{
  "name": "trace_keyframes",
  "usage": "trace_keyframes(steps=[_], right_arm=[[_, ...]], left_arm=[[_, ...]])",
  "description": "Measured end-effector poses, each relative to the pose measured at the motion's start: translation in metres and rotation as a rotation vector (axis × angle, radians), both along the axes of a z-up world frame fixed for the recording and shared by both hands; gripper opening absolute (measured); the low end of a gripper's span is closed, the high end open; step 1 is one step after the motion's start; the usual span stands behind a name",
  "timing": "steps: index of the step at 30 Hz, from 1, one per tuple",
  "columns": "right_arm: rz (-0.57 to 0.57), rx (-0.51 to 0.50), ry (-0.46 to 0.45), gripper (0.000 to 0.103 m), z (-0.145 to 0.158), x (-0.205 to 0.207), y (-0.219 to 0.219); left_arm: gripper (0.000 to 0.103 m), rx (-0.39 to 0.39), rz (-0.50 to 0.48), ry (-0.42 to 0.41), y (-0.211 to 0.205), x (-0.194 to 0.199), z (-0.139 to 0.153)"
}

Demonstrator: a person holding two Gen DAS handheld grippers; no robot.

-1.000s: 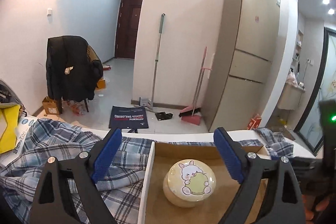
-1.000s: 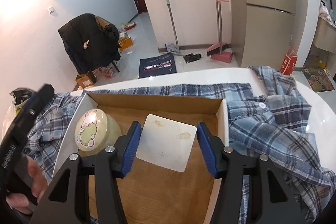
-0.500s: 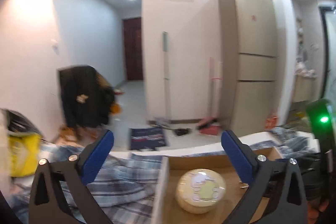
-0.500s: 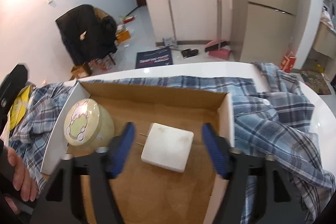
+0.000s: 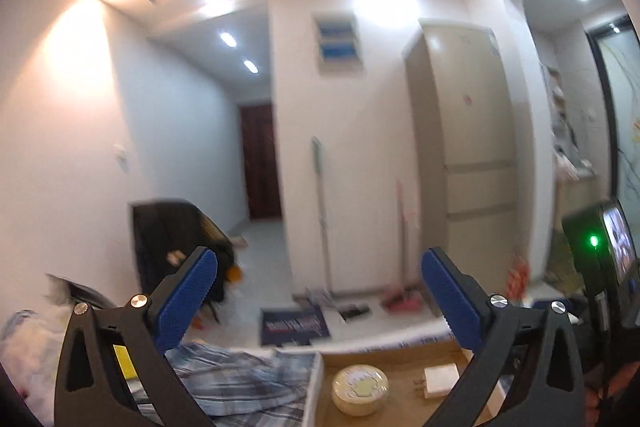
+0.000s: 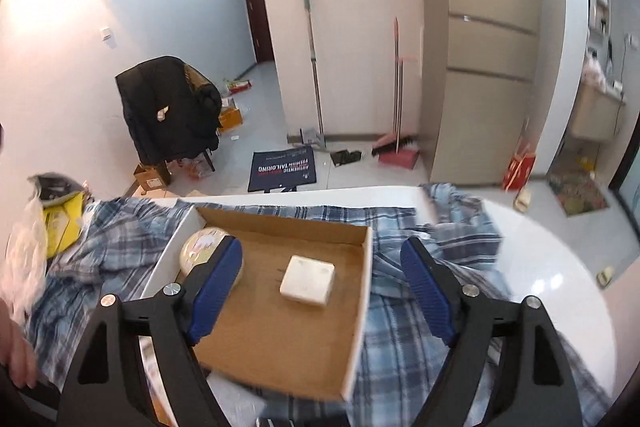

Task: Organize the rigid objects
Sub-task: 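Lower the white adapter into the box beside the tin and open the right tool, then withdraw both tools from the box back over the table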

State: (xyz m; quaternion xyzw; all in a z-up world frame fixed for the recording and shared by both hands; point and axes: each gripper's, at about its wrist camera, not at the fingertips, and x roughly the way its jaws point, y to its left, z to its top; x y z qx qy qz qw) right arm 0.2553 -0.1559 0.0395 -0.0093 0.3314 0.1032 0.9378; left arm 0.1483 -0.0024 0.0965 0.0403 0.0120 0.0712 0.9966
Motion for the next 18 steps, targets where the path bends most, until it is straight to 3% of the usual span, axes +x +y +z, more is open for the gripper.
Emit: trace_keyframes(steps=[3, 5, 10, 15, 18], right_arm=[[0.031, -0.011, -0.046, 0.084, 0.015, -0.038, -0.008], [0.037, -0.017, -0.075, 0.095, 0.024, -0.065, -0.011], [0.073, 0.034, -0.151, 0.096, 0.039, -0.122, -0.023], [0.078, 0.024, -0.233, 0.103, 0.034, -0.156, -0.026], [0.081, 0.012, -0.260, 0.103, 0.023, -0.161, -0.026]], left_arm=[[0.103, 0.070, 0.038, -0.102, -0.019, -0.054, 0.010], [0.103, 0.078, 0.010, -0.115, -0.026, -0.082, 0.016], [0.103, 0.059, -0.090, -0.098, -0.039, -0.136, 0.019], [0.103, -0.152, -0.303, 0.043, -0.028, -0.156, 0.010], [0.103, -0.139, -0.253, 0.043, -0.026, -0.158, -0.001]])
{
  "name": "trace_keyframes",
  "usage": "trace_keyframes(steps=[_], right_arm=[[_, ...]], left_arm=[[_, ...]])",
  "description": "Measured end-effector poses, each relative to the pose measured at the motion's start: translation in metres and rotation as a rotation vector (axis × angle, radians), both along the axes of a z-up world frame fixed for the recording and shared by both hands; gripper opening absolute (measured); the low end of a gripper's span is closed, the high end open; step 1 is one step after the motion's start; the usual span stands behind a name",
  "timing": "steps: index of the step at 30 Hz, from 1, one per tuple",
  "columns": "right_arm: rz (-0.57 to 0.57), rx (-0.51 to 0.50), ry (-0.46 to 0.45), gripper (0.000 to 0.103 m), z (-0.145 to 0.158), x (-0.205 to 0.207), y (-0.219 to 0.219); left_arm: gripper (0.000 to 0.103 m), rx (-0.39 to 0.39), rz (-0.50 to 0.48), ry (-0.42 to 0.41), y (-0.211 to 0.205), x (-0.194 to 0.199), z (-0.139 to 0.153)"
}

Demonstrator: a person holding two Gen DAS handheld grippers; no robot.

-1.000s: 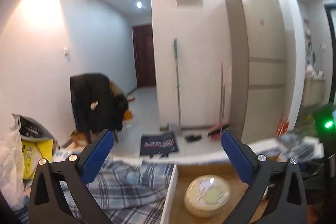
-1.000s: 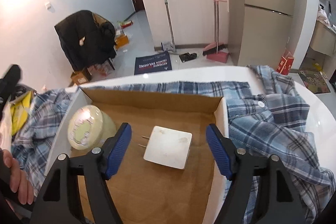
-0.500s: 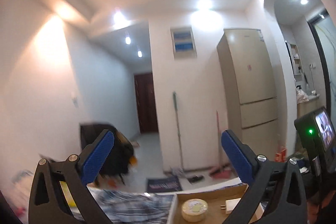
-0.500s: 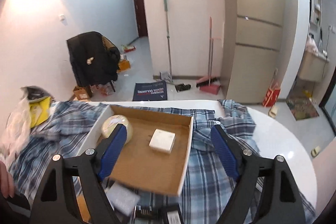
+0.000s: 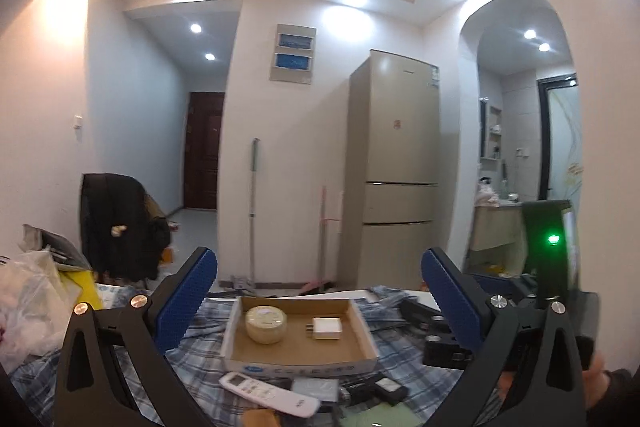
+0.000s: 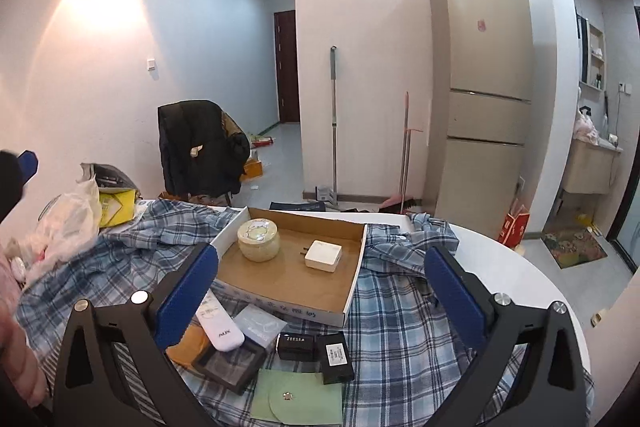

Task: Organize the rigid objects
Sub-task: 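Withdraw both tools from the box back over the table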

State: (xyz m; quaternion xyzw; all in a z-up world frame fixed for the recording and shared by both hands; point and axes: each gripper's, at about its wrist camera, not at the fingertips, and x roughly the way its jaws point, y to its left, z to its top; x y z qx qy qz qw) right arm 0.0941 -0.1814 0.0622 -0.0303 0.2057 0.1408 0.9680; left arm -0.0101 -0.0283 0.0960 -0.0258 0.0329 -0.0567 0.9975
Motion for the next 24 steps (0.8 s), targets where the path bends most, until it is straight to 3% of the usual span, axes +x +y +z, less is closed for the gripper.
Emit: trace_keyframes(steps=[3, 9, 17, 24], right_arm=[[0.038, 0.032, 0.024, 0.103, -0.010, 0.005, -0.004], [0.046, 0.025, -0.004, 0.103, -0.035, 0.014, -0.012], [0.027, 0.070, 0.034, 0.103, -0.052, 0.022, -0.029], [-0.027, 0.074, -0.084, 0.103, -0.046, 0.009, -0.033]], left_arm=[[0.103, 0.025, 0.013, -0.004, 0.001, 0.006, -0.013], [0.103, -0.033, -0.058, 0.039, 0.014, 0.022, -0.051], [0.103, -0.009, -0.022, 0.104, 0.023, 0.042, -0.086], [0.103, -0.038, -0.066, 0.233, 0.024, 0.063, -0.106]])
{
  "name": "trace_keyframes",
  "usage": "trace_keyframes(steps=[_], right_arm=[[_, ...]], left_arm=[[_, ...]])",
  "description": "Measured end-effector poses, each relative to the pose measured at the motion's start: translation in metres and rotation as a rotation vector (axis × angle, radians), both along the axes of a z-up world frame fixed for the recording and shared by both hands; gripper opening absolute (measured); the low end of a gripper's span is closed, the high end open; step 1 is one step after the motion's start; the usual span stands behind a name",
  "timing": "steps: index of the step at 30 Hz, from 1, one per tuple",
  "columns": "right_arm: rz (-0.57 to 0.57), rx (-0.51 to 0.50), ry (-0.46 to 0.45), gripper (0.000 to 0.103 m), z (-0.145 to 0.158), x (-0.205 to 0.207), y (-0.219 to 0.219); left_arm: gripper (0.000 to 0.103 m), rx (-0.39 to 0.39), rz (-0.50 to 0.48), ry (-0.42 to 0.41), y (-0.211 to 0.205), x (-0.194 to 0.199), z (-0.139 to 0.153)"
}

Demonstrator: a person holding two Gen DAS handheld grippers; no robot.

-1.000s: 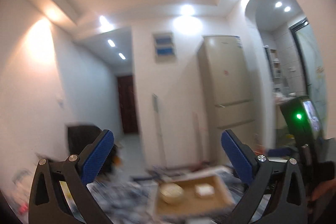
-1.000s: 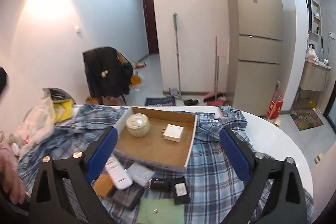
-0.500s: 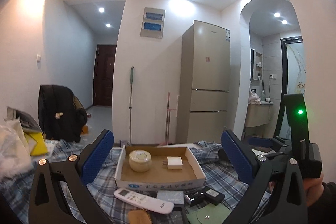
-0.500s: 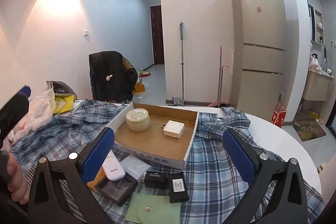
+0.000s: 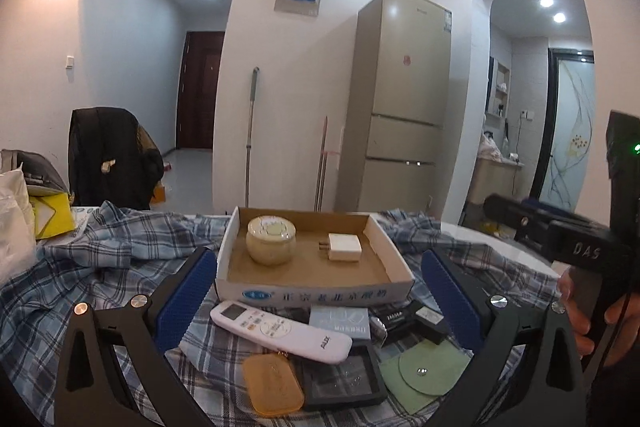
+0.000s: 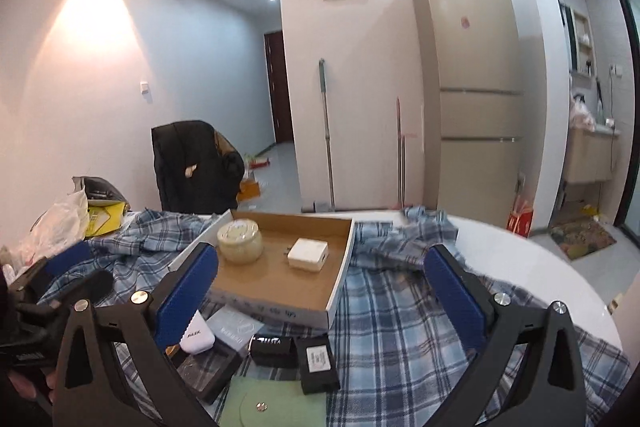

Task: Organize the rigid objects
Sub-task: 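Withdraw both tools from the box back over the table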

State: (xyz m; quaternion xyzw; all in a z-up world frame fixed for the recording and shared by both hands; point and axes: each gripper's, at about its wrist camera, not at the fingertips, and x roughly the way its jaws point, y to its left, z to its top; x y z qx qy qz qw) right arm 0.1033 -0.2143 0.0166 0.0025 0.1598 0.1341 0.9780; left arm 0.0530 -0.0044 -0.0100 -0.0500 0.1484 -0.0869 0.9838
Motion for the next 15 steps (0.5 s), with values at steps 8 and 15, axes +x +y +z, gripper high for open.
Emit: trace_keyframes(steps=[8, 15], right_arm=[[0.023, -0.085, 0.117, 0.088, -0.017, 0.020, 0.010], [-0.016, -0.198, 0.268, 0.086, -0.042, 0.041, 0.018]], left_arm=[[0.103, -0.039, 0.026, 0.011, 0.010, 0.002, 0.000], [0.103, -0.095, 0.049, 0.101, 0.022, 0.019, -0.012]])
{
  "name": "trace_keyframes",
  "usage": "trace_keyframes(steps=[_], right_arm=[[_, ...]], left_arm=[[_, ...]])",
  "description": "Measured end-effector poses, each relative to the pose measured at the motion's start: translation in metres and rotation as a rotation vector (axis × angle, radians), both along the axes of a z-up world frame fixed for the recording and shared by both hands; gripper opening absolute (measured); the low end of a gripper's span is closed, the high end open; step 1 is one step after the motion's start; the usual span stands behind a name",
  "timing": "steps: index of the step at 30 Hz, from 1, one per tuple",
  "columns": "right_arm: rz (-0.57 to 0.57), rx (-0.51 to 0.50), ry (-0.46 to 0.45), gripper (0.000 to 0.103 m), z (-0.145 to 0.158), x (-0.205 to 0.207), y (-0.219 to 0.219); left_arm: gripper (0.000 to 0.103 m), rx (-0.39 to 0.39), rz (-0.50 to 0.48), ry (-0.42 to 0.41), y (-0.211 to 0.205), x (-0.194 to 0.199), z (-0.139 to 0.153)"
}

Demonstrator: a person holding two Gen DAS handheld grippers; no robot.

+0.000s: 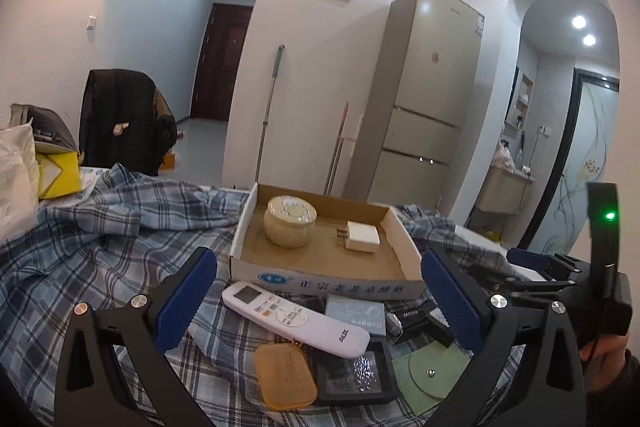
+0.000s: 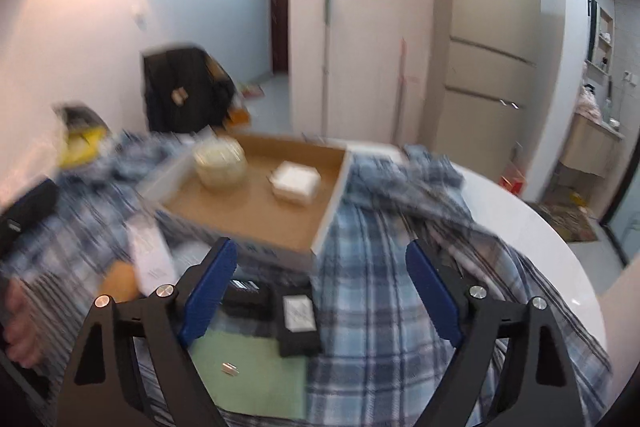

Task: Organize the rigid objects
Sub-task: 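Withdraw both tools from the box back over the table, then close the right tool on the black labelled rectangular device, then grasp the orange translucent case with the left tool while the right tool lifts the black device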

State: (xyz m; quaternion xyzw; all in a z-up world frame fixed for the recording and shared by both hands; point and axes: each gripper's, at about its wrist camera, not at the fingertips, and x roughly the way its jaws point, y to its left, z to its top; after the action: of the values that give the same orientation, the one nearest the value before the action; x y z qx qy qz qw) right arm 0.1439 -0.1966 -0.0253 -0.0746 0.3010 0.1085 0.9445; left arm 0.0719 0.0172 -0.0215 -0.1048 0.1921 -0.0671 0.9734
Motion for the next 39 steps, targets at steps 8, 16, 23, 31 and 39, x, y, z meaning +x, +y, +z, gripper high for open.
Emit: trace_keyframes(steps=[8, 16, 23, 31, 39], right_arm=[[0.039, -0.136, 0.203, 0.070, -0.045, 0.018, 0.017], [0.057, -0.142, 0.279, 0.050, -0.059, 0.024, 0.020], [0.078, -0.115, 0.348, 0.041, -0.071, 0.033, 0.020], [0.011, -0.086, 0.255, 0.032, -0.054, 0.026, 0.012], [0.028, -0.051, 0.277, 0.032, -0.041, 0.015, 0.013]], left_arm=[[0.103, 0.032, -0.011, 0.013, -0.007, 0.001, -0.003], [0.103, 0.065, -0.037, 0.017, -0.015, 0.001, -0.004], [0.103, 0.056, -0.036, 0.029, -0.014, 0.001, -0.004], [0.103, 0.043, 0.021, 0.072, -0.001, 0.009, -0.007], [0.103, 0.107, 0.186, 0.302, 0.017, 0.035, -0.032]])
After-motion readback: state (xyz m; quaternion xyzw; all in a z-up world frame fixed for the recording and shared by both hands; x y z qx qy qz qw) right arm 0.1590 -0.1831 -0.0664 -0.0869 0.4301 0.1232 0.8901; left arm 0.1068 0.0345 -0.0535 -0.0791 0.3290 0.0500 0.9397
